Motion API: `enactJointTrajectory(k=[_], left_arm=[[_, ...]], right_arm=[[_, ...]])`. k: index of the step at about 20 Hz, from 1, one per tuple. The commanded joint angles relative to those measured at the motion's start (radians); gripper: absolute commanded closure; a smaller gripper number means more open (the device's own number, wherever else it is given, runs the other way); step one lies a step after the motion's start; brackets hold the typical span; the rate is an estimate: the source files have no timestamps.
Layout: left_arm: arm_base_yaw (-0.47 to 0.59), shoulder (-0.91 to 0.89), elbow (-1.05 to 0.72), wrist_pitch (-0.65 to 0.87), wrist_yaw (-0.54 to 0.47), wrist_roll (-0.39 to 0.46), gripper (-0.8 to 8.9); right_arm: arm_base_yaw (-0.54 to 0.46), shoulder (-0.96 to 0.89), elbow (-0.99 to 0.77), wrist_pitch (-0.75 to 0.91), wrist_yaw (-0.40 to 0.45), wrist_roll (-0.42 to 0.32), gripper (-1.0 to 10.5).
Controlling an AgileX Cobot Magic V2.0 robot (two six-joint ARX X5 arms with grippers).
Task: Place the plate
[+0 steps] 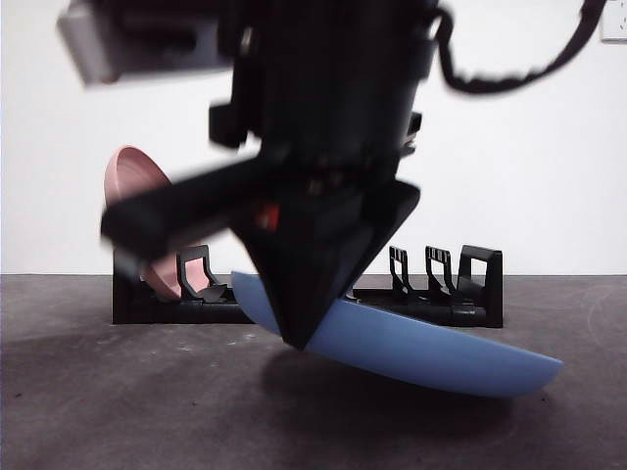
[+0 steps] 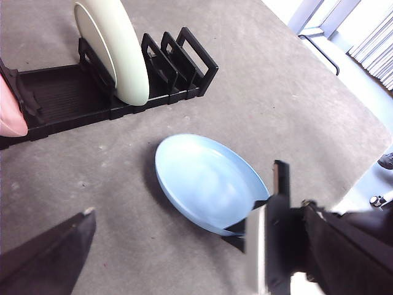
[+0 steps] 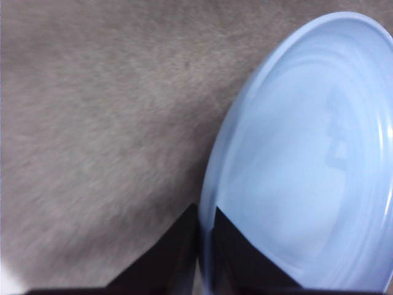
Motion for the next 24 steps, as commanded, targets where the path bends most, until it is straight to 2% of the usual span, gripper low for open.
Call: enactJointTrajectory(k=[1, 6, 12, 18, 21, 24], left_arm=[[-0.004, 0.006, 0.02, 0.017, 0.005, 0.013, 2.21], [-0.004, 0.008, 0.02, 0.018, 0.005, 0.013, 2.21], [-0.004, 0.008, 0.02, 0.018, 0.005, 0.013, 2.21], [-0.004, 0.015, 0.02, 0.019, 0.004, 0.013, 2.21], [-0.004, 0.036, 0.02, 0.016, -0.027, 0.013, 2.21], [-0.004, 0.08, 0.02, 0.01, -0.064, 0.008, 2.21]], right_arm=[[0.029, 0.039, 0.011, 0.034, 0.013, 0.002, 9.4], [0.035, 0.053, 0.011, 0.079, -0.027, -0.012, 9.3], [0.03, 0.046, 0.021, 0.055, -0.073, 0.009, 7.2], [-0.045, -0.08, 0.097, -0.019, -0.272, 0.014, 5.8], [-0.143, -0.197, 0.104, 0.01, -0.446, 0.018, 5.7], [-0.305, -0.31, 0.104, 0.023, -0.629, -0.002, 5.7]])
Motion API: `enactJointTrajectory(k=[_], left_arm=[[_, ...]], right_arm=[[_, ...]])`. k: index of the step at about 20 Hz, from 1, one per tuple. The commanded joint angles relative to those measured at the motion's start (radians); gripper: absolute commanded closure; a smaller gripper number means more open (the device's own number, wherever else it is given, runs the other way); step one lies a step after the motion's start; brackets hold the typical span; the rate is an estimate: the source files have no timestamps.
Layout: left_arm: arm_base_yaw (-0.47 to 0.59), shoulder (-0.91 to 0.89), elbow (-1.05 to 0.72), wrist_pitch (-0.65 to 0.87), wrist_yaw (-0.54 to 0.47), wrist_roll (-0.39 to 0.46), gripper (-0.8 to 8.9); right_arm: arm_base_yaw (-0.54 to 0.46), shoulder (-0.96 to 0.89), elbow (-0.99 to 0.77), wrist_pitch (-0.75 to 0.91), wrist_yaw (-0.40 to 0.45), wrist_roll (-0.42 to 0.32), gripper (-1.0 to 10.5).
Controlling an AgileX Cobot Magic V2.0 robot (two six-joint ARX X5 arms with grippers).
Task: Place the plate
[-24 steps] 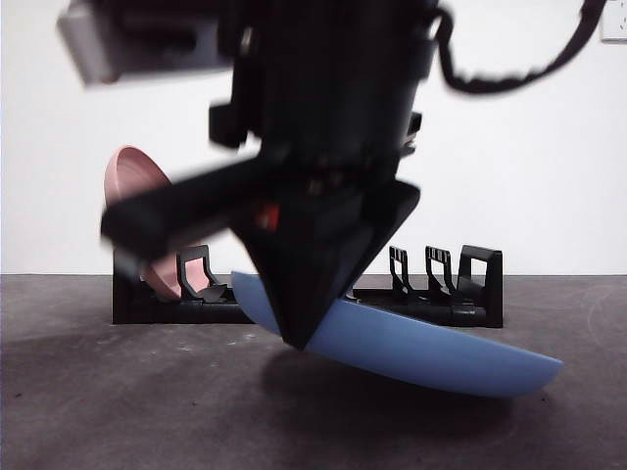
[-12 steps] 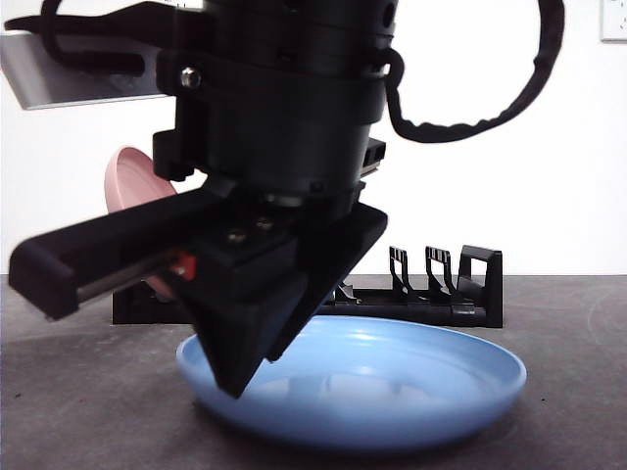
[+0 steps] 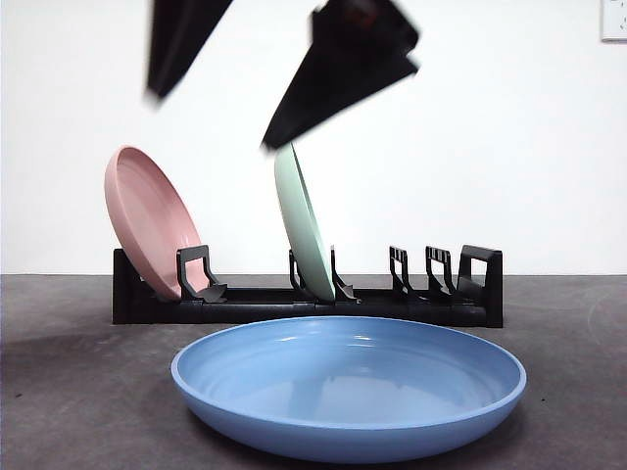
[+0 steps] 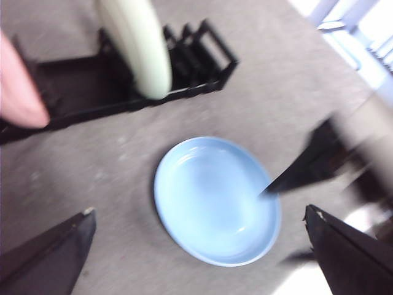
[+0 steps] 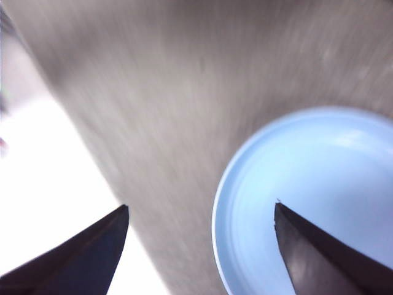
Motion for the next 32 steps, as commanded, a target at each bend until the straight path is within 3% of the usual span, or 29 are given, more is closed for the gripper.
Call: enactJointTrajectory(k=[1, 3, 6, 10, 13, 16, 22, 26, 29, 32], left_arm=[[-0.003, 0.042, 0.02, 0.008, -0.003, 0.009, 2.21], [-0.003, 0.074, 0.02, 0.009, -0.014, 0.009, 2.21], [-0.004, 0.129, 0.02, 0.023, -0.037, 0.008, 2.25], [-0.014, 0.247, 0.035, 0.028, -0.098, -0.034, 2.25], [-0.031, 0.37, 0.091, 0.005, -0.141, -0.048, 2.25], [-0.064, 0.509, 0.217, -0.063, -0.268, -0.042, 2.25], [-0.127, 0.779, 0.514, -0.183, -0.647, -0.017, 2.25], [-0.148, 0.922, 0.639, -0.146, -0.865, 0.028, 2.3], [-0.148, 0.999, 0.672, -0.062, -0.985, 0.059, 2.72], [-0.145, 1.048, 0.672, 0.017, -1.013, 0.06, 3.19]], right_arm=[[-0.132, -0.06, 0.015, 0.006, -0.153, -0.018, 5.7], [-0.269, -0.115, 0.015, -0.007, -0.258, -0.044, 5.7], [-0.462, -0.179, 0.015, -0.069, -0.33, -0.082, 5.6], [-0.662, -0.251, 0.014, -0.121, -0.534, -0.15, 5.6], [-0.766, -0.306, 0.013, -0.179, -0.569, -0.189, 5.5], [-0.853, -0.361, -0.018, -0.229, -0.595, -0.226, 5.1], [-0.899, -0.479, -0.137, -0.231, -0.672, -0.219, 5.0], [-0.898, -0.533, -0.192, -0.217, -0.693, -0.199, 5.0], [-0.898, -0.547, -0.196, -0.201, -0.692, -0.196, 5.0], [-0.898, -0.545, -0.196, -0.184, -0.692, -0.194, 5.0]])
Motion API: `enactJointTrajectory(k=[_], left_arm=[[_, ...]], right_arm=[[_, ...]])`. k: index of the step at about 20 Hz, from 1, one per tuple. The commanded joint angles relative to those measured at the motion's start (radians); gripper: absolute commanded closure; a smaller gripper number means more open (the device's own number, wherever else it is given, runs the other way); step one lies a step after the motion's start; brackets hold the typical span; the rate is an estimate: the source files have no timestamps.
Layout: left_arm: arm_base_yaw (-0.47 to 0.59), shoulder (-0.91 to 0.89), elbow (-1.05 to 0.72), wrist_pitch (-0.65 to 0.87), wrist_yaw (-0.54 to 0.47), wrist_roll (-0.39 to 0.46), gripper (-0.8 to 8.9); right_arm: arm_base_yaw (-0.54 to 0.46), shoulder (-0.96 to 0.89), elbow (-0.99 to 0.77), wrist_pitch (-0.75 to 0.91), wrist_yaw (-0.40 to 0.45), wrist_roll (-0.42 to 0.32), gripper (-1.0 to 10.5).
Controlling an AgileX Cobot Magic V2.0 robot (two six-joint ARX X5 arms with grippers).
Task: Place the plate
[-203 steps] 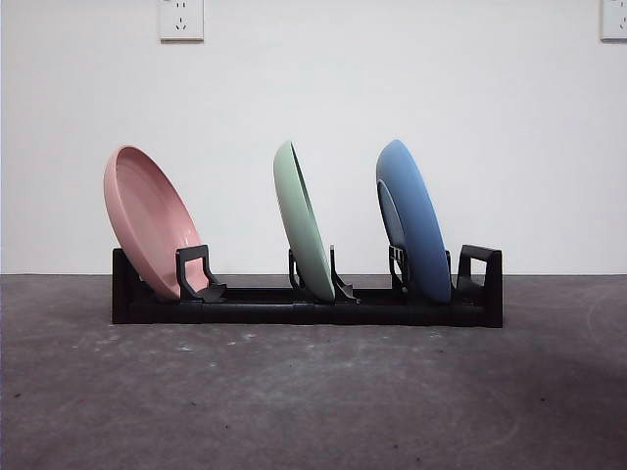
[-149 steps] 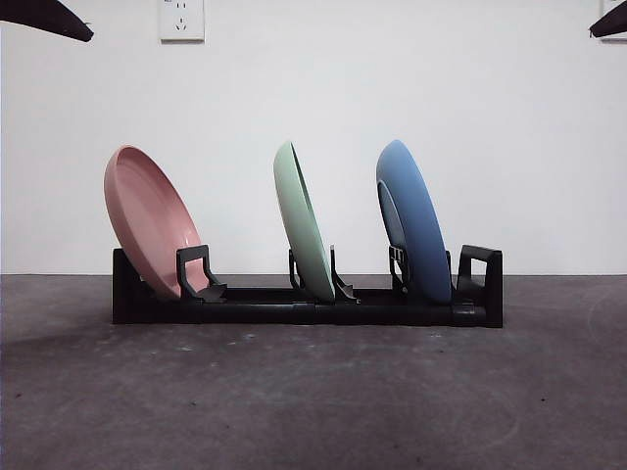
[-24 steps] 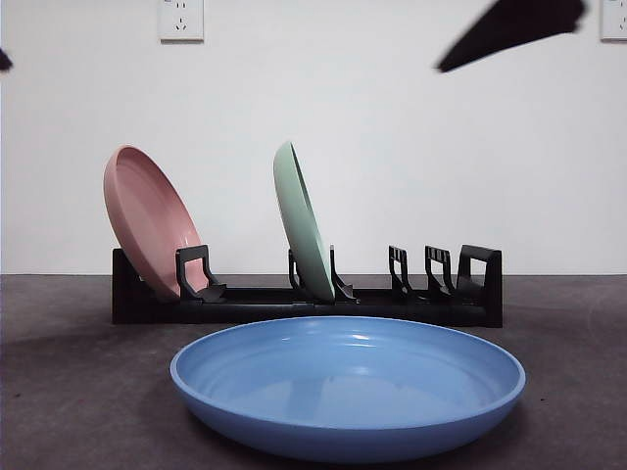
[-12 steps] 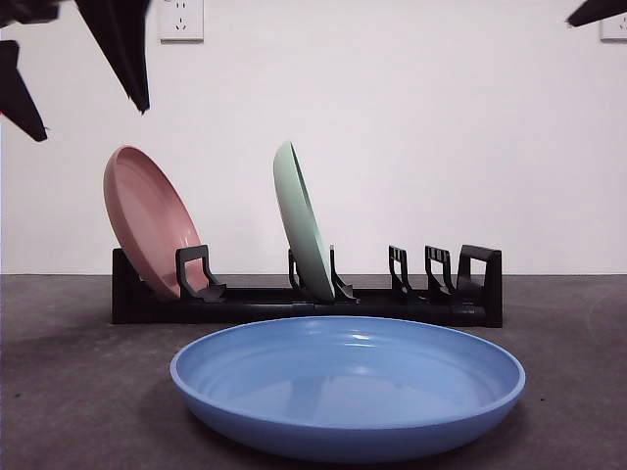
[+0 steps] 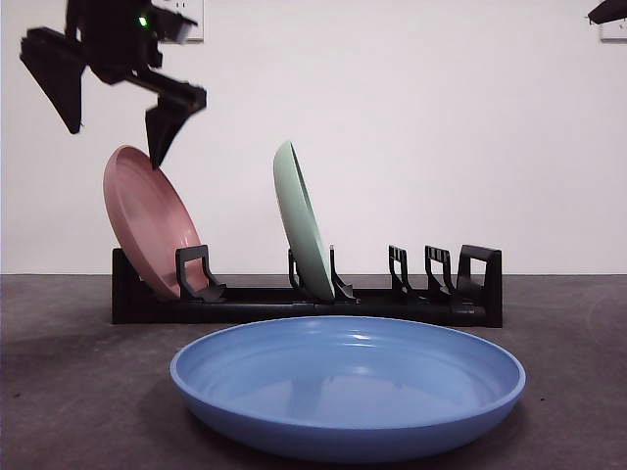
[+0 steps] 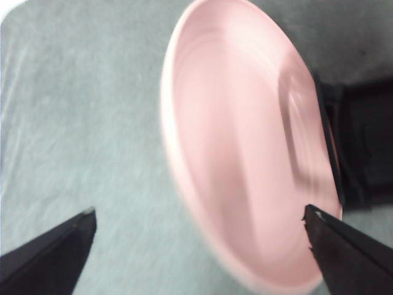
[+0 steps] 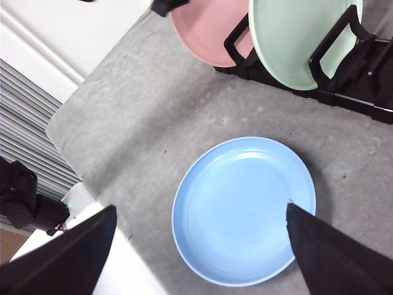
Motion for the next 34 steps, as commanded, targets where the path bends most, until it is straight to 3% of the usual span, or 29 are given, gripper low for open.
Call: enactJointTrajectory(k=[1, 4, 14, 16, 19, 22, 24, 34], left_arm=[[-0.002, 0.042, 0.025, 0.049, -0.01, 0.011, 3.19], [-0.003, 0.063, 0.025, 0.09, -0.027, 0.01, 3.36], [0.011, 0.068, 0.025, 0.104, -0.058, 0.011, 6.42], [0.011, 0.068, 0.025, 0.103, -0.058, 0.011, 6.43], [0.011, 0.068, 0.025, 0.103, -0.058, 0.011, 7.29], [0.011, 0.068, 0.025, 0.103, -0.058, 0.017, 7.34], [0.011, 0.068, 0.025, 0.103, -0.058, 0.037, 8.1], [0.011, 0.066, 0.158, 0.038, -0.087, 0.089, 8.09]], right_arm=[[0.003, 0.008, 0.005, 0.016, -0.004, 0.009, 5.0], [0.003, 0.008, 0.004, 0.016, -0.004, 0.011, 5.0], [0.004, 0.008, 0.004, 0.018, -0.003, 0.011, 5.0], [0.004, 0.008, 0.004, 0.018, -0.003, 0.011, 5.0], [0.005, 0.008, 0.004, 0.018, -0.003, 0.011, 5.0], [0.004, 0.008, 0.004, 0.018, -0.003, 0.011, 5.0], [0.004, 0.008, 0.004, 0.018, -0.003, 0.011, 5.0], [0.005, 0.008, 0.004, 0.018, -0.003, 0.011, 5.0]])
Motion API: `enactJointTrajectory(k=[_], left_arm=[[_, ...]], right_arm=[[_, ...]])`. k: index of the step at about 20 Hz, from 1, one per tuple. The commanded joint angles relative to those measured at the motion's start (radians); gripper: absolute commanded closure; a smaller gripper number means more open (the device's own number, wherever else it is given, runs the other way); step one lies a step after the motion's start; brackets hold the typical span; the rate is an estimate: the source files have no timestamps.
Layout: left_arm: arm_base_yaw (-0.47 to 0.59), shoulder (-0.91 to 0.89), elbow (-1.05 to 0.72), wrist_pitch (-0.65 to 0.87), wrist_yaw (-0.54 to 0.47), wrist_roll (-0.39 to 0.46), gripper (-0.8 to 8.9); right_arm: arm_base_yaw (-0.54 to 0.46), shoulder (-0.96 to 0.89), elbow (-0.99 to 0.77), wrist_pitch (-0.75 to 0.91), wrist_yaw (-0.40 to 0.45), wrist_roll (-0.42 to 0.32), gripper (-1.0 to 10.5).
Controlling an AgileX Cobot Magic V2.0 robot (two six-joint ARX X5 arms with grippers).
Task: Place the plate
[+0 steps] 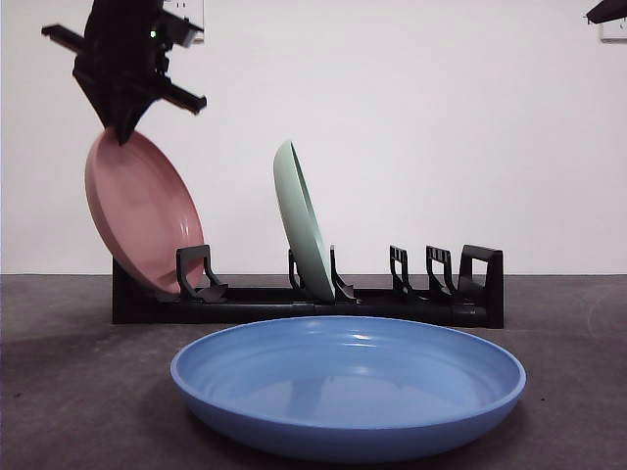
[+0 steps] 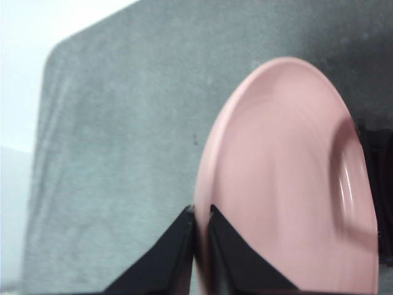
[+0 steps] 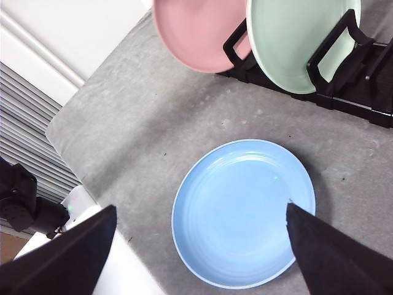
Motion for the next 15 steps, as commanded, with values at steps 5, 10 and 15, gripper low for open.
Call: enactJointTrajectory(k=[5, 10, 15], left_arm=[[-0.008, 0.018, 0.18, -0.101, 0.001, 0.015, 8.09], [-0.01, 0.01, 0.264, -0.183, 0.001, 0.013, 8.09], [-0.01, -0.021, 0.301, -0.251, 0.011, 0.011, 8.09]], right_arm=[[0.004, 0.008, 0.004, 0.012, -0.004, 0.004, 5.0], [0.004, 0.008, 0.004, 0.012, -0.003, 0.004, 5.0], [0.004, 0.008, 0.005, 0.013, -0.003, 0.004, 5.0]])
